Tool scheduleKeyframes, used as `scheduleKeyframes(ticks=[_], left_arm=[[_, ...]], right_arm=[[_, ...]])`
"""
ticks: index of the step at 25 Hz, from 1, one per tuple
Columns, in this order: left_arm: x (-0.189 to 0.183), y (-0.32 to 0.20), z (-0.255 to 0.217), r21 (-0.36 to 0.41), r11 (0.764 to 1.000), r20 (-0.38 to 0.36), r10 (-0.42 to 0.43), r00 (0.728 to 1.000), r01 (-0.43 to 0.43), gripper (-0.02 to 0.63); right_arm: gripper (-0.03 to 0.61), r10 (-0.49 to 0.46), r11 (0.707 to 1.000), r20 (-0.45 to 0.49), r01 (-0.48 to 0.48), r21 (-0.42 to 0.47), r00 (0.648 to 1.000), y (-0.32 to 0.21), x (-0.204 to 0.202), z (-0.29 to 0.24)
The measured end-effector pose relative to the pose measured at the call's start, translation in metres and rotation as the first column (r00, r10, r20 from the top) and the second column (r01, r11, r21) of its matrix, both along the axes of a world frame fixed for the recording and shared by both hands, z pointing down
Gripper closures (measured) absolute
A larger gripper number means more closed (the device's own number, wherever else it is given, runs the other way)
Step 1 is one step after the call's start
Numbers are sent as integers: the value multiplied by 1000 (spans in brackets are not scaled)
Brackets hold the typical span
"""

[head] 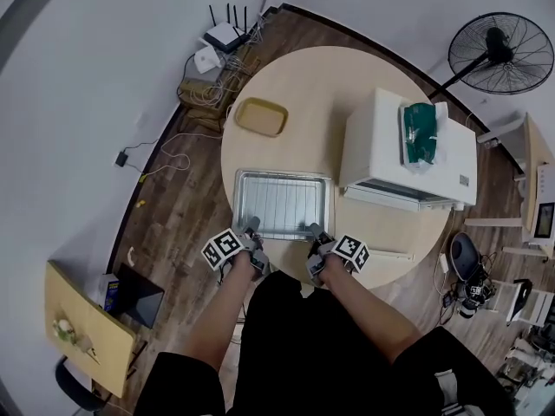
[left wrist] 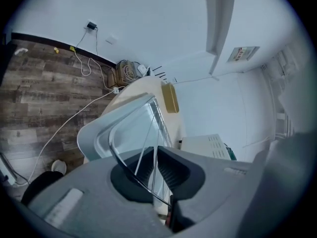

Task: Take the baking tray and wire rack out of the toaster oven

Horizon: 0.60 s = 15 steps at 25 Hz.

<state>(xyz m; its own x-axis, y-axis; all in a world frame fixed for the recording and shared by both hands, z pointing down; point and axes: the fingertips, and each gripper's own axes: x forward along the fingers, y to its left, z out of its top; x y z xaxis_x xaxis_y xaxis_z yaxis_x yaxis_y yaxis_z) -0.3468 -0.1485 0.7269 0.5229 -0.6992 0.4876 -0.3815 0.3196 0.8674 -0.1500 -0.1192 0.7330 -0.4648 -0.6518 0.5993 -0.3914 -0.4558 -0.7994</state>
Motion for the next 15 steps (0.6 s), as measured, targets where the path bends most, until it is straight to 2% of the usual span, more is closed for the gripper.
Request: scheduleKeyframes(ticks=[3, 6, 9, 12, 15], left_arm=[[-1, 1, 2, -16, 999, 52, 44, 998, -43, 575], [0, 4, 3, -41, 992, 98, 121, 988, -117, 565], [-1, 10, 3, -60, 978, 140, 207, 968, -200, 552], [-2, 17, 5, -88, 960, 152, 278, 948, -267, 492], [-6, 25, 10, -130, 937, 189, 345, 920, -324, 458]], right_arm=[[449, -51, 997, -16, 50, -61, 999, 7, -4, 8], [434, -135, 984, -29, 130, -122, 990, 13, -9, 12], [420, -214, 962, -42, 203, -182, 976, 19, -13, 15], [404, -258, 943, -33, 245, -226, 965, 22, -15, 16], [390, -284, 927, -32, 266, -266, 958, 25, -14, 20]])
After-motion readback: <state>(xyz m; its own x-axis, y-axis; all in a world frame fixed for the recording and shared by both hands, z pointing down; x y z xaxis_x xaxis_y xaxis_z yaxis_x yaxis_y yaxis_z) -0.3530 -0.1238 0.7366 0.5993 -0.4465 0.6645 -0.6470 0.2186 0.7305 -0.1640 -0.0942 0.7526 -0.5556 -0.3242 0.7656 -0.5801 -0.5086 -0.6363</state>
